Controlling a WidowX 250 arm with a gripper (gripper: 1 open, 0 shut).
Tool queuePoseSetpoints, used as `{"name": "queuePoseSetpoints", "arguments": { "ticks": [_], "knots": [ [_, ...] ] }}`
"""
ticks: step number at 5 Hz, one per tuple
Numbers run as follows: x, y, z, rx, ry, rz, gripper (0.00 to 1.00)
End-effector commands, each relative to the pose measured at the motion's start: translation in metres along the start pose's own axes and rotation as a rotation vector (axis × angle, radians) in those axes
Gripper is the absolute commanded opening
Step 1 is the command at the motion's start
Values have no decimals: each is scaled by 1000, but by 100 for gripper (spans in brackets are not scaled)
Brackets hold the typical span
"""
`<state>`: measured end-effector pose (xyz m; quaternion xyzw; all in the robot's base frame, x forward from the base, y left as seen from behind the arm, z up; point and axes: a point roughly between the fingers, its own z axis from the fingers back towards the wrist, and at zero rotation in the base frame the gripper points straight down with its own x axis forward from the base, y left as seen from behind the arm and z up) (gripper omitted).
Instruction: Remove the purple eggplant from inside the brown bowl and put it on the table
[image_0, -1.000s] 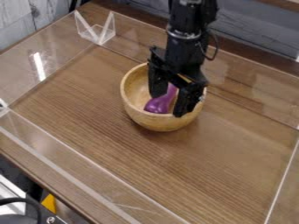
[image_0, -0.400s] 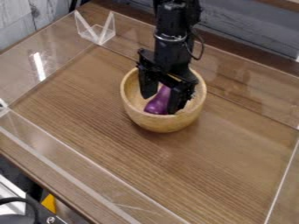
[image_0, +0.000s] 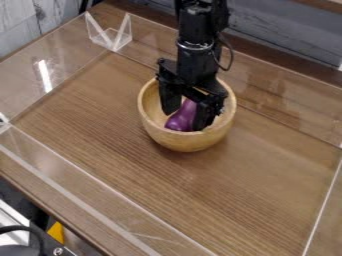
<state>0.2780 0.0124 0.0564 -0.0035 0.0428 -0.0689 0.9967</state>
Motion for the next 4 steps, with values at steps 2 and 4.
{"name": "queuePoseSetpoints", "arguments": {
  "ticks": [2, 4],
  "knots": [
    [-10, 11, 39, 10, -56, -36, 100],
    [-1, 6, 32, -2, -73, -91, 100]
  ]
}}
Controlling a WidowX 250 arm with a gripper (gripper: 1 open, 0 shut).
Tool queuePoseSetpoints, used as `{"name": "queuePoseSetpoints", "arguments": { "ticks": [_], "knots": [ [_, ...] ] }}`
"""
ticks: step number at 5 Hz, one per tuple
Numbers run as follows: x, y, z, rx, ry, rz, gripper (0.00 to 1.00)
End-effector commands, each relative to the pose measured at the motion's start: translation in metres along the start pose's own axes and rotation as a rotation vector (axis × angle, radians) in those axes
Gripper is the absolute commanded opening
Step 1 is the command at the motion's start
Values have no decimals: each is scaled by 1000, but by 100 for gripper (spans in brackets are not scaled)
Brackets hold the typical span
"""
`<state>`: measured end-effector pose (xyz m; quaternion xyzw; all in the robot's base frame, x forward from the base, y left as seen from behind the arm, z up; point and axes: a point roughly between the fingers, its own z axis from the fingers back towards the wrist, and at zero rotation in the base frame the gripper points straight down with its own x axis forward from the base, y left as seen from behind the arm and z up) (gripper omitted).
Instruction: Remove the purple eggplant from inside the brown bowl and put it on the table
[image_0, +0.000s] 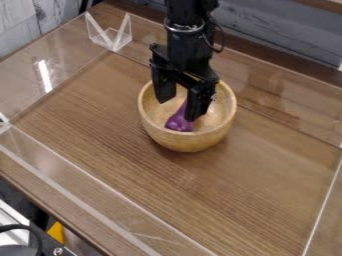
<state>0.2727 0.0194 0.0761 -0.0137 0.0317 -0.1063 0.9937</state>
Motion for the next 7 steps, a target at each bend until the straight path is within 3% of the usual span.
{"name": "queuePoseSetpoints", "arguments": {
  "ticks": [1, 5, 7],
  "knots": [
    [12, 0, 8, 11, -53, -37, 100],
    [18, -1, 11, -2, -49, -75, 100],
    [30, -12, 7, -7, -41, -125, 100]
  ]
}}
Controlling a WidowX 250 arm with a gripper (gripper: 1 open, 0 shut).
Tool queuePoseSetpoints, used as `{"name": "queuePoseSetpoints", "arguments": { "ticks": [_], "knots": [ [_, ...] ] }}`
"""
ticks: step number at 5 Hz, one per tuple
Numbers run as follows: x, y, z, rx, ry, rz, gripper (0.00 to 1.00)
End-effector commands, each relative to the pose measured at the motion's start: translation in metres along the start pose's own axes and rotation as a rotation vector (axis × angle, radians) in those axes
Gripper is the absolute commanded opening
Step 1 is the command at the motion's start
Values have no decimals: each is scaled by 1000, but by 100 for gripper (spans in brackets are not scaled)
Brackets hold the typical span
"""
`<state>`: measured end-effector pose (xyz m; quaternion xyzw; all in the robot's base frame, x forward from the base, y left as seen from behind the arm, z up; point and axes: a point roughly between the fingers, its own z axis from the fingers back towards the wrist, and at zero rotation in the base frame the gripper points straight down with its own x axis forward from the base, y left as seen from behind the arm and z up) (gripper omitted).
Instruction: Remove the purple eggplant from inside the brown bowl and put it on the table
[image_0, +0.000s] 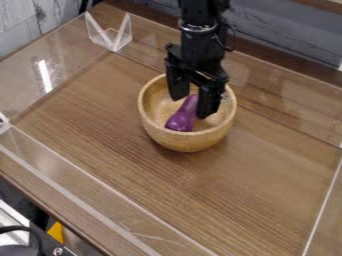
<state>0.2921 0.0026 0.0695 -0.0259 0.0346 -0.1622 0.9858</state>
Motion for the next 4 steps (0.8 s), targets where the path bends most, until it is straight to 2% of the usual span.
{"name": "queuePoseSetpoints", "arguments": {
  "ticks": [1, 2, 4],
  "knots": [
    [7, 7, 13, 12, -42, -1, 100],
    [6, 12, 14, 7, -40, 9, 100],
    [14, 7, -19, -4, -39, 115, 100]
  ]
}}
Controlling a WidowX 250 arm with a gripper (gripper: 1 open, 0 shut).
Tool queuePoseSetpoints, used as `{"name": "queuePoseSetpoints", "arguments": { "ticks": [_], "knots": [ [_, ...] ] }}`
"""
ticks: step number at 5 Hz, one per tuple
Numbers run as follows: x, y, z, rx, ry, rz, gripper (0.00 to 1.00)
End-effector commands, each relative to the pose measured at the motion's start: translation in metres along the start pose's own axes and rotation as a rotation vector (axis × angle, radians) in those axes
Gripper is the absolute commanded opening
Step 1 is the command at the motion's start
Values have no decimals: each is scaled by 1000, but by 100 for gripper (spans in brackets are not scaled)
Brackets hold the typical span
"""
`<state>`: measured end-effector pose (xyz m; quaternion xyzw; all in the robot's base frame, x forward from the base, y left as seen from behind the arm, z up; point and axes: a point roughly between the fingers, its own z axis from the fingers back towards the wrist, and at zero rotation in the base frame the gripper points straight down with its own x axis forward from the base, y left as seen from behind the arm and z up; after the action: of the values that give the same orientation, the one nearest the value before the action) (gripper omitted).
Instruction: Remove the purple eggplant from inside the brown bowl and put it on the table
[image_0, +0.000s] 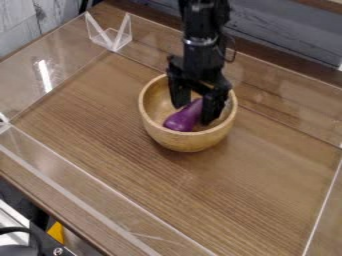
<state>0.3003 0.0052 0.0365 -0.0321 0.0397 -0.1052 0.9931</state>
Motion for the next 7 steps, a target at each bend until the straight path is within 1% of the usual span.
{"name": "queuePoseSetpoints", "arguments": {
  "ticks": [1, 2, 4, 5, 6, 7],
  "knots": [
    [8, 8, 0, 10, -42, -4, 100],
    [10, 19, -7, 10, -45, -3, 0],
    [3, 18, 10, 6, -64, -99, 0],
    [0, 25, 27, 4, -81, -80, 0],
    [-3, 30, 49, 8, -108, -58, 0],
    [-10, 25, 68, 13, -133, -80, 0]
  ]
}}
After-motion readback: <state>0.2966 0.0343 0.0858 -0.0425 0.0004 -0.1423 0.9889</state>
